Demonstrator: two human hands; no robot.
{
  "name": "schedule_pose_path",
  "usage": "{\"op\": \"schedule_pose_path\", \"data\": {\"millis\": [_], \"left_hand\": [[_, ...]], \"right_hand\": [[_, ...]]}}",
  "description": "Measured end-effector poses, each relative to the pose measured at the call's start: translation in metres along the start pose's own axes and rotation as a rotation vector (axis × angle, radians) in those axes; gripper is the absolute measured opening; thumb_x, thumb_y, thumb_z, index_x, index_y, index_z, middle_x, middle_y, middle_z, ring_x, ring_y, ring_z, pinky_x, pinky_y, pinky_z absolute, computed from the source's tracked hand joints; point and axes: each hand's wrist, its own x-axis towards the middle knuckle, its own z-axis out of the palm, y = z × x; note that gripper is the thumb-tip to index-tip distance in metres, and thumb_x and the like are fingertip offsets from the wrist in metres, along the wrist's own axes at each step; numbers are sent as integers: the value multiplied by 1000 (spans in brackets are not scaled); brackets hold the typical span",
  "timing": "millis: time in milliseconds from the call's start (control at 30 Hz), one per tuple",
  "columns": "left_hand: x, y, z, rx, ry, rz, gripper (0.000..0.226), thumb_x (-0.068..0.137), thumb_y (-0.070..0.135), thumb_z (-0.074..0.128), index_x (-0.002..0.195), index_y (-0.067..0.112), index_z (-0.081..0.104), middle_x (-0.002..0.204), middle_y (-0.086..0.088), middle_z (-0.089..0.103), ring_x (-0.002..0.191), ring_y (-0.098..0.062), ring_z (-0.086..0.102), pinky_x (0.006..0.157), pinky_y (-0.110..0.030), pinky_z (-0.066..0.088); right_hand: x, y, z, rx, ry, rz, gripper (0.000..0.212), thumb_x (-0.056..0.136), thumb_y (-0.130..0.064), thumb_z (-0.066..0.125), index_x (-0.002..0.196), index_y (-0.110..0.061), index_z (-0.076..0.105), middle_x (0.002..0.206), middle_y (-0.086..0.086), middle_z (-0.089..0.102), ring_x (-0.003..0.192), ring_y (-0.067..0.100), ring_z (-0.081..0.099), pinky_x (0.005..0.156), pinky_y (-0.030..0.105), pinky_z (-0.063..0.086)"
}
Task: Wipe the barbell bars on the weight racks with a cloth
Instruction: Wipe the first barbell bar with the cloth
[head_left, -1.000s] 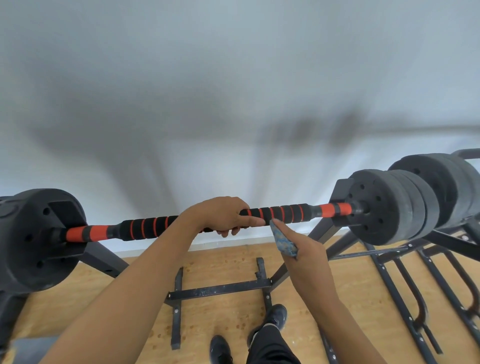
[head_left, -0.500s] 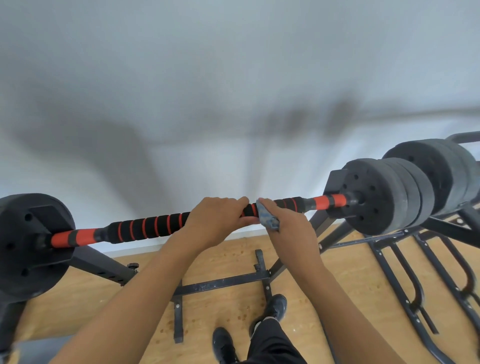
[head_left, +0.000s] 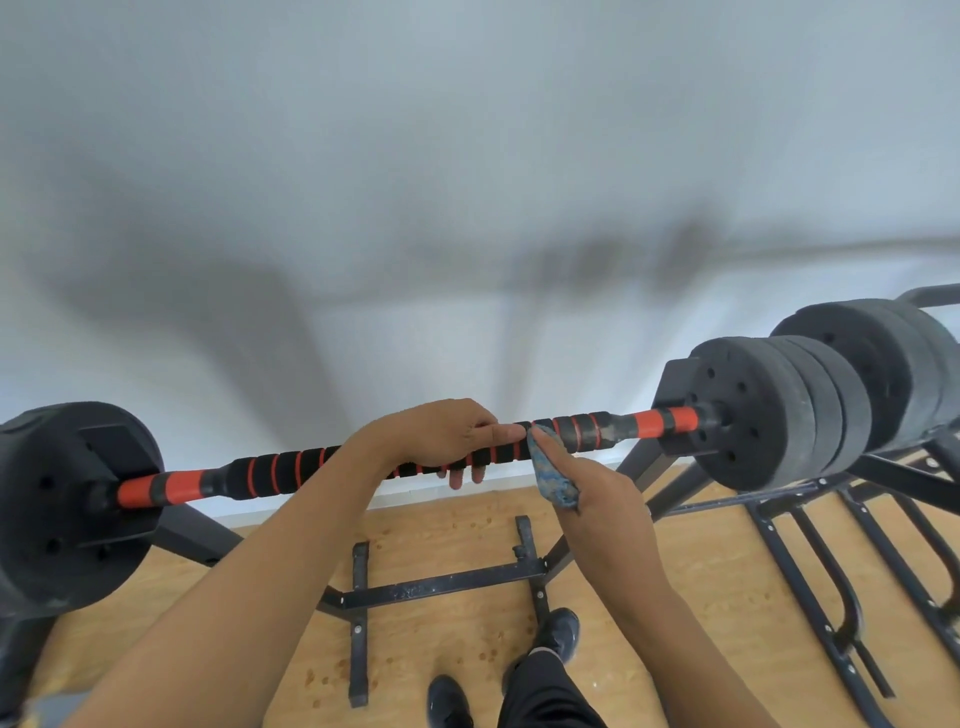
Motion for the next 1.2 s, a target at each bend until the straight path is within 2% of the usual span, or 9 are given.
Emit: {"op": "schedule_pose_path", "data": {"millis": [133, 333, 533, 700, 800, 900, 1033, 1100, 1200], "left_hand": [[-20, 2, 29, 562, 499, 24, 61, 96, 79, 30, 110, 27, 58, 90, 13, 64, 75, -9, 62, 72, -33, 57], [-26, -4, 49, 942, 554, 34, 67, 95, 74, 15, 118, 21, 48, 87, 7, 56, 66, -15, 56, 60, -29, 50], [-21, -3, 28, 726, 371, 38, 62, 96, 78, 28, 112, 23, 49, 80, 9, 57, 63, -13, 54, 65, -31, 51], [-7, -9, 6, 266, 72, 24, 57, 97, 74, 43, 97, 19, 58, 77, 3, 66, 61, -14, 59, 65, -30, 51], [-1, -10, -6, -40, -84, -20, 64, 98, 70, 50, 103, 7, 64, 76, -3, 65, 60, -18, 56, 60, -32, 51], [-1, -9, -10, -116, -144, -59, 65, 97, 71, 51, 104, 8, 66, 79, -6, 66, 61, -19, 58, 61, -31, 54], [-18, -2, 6, 237, 191, -50, 62, 89, 83, 43, 107, 26, 60, 84, 8, 70, 69, -11, 66, 76, -34, 58], [-27, 2, 26, 564, 444, -17, 65, 88, 85, 32, 111, 29, 55, 88, 14, 62, 73, -8, 60, 73, -30, 55], [-28, 3, 49, 783, 563, 18, 58, 98, 76, 31, 119, 25, 50, 94, 11, 59, 76, -10, 56, 71, -28, 53]], "right_hand": [[3, 4, -13, 114, 13, 15, 66, 96, -12, 62, 146, -51, 43, 97, -9, 68, 78, 7, 58, 62, 23, 51], [27, -11, -11, 69, 7, -3, 59, 99, -17, 55, 149, -45, 43, 97, -4, 68, 82, 13, 61, 69, 33, 57], [17, -10, 0, -50, -24, -14, 71, 96, -16, 53, 154, -50, 29, 112, -6, 67, 94, 15, 62, 74, 35, 56], [1, -3, 5, -91, -30, -25, 83, 96, -16, 55, 154, -55, 10, 97, -14, 56, 82, 7, 50, 60, 18, 40], [-7, 1, 6, -74, -35, -20, 88, 94, -12, 57, 154, -57, 11, 88, -16, 50, 77, 7, 50, 55, 15, 33], [-14, 5, 8, -45, -29, -30, 86, 93, -12, 62, 153, -55, 19, 85, -15, 54, 76, 9, 53, 57, 17, 37], [-17, 7, 0, 46, 7, -21, 79, 92, -10, 65, 151, -50, 31, 87, -16, 59, 78, 7, 56, 63, 19, 48], [-5, 3, -5, 78, 59, -37, 76, 94, -11, 65, 151, -49, 30, 92, -14, 64, 81, 8, 59, 70, 24, 55], [19, -9, -8, 71, 85, -61, 73, 97, -13, 60, 151, -49, 27, 89, -11, 61, 80, 10, 59, 73, 28, 56]]}}
